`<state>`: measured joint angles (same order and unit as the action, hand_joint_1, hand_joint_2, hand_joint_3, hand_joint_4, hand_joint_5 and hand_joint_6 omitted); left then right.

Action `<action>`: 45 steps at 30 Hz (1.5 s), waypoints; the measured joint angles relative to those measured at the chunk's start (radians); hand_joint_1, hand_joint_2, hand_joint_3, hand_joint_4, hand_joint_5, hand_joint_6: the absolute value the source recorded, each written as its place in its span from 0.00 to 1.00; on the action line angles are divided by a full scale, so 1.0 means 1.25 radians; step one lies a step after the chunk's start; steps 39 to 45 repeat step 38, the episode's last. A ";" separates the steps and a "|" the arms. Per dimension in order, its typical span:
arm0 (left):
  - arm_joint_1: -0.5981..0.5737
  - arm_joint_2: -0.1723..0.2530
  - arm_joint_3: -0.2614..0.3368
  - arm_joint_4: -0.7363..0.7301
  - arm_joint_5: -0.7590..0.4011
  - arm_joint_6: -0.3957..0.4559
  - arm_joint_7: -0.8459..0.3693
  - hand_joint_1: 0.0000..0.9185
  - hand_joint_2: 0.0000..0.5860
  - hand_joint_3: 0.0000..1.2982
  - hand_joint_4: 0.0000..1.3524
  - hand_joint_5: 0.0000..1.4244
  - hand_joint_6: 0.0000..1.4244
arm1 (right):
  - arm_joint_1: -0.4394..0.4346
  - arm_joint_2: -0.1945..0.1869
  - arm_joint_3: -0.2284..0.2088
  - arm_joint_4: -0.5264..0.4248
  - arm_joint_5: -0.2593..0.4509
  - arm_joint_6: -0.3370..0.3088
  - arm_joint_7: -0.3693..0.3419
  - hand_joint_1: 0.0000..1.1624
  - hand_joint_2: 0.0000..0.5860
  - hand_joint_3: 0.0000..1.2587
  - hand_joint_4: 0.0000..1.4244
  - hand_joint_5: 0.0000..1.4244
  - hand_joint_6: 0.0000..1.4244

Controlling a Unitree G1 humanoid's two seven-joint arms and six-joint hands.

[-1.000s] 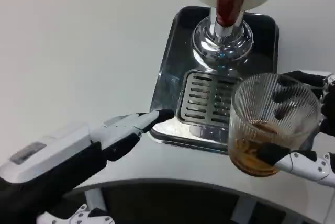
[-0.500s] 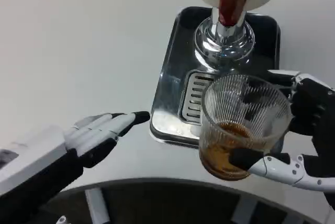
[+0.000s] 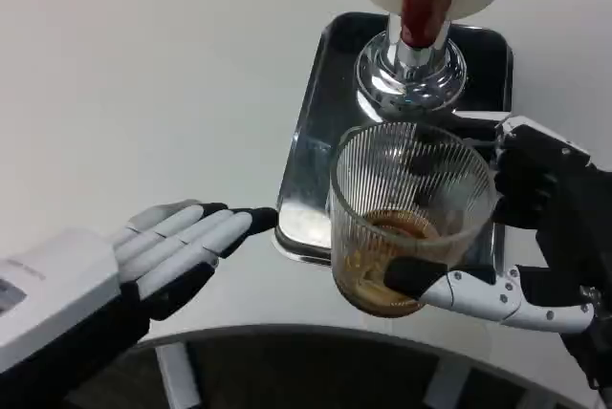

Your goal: Grasp the cup under the faucet to collect the drink, then remove the cup.

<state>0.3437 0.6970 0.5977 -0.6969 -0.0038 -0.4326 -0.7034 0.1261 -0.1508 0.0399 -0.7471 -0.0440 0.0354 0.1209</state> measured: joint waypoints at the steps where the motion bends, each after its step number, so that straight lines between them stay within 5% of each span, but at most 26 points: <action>1: 0.002 0.001 0.006 -0.001 0.008 -0.006 0.000 0.00 0.07 0.00 0.00 0.00 0.00 | -0.001 -0.001 0.002 0.000 0.000 0.002 0.001 0.83 0.22 0.60 0.60 0.77 0.79; 15: 0.047 0.054 0.077 0.004 0.004 -0.136 -0.021 0.00 0.07 0.00 0.00 0.00 0.00 | -0.011 -0.013 0.014 -0.003 0.008 0.029 0.028 0.82 0.22 0.60 0.60 0.77 0.79; 45: 0.102 0.056 0.134 0.005 -0.049 -0.154 -0.027 0.00 0.08 0.00 0.00 0.00 0.00 | -0.014 -0.013 0.051 -0.011 0.009 0.055 0.040 0.82 0.22 0.60 0.60 0.77 0.79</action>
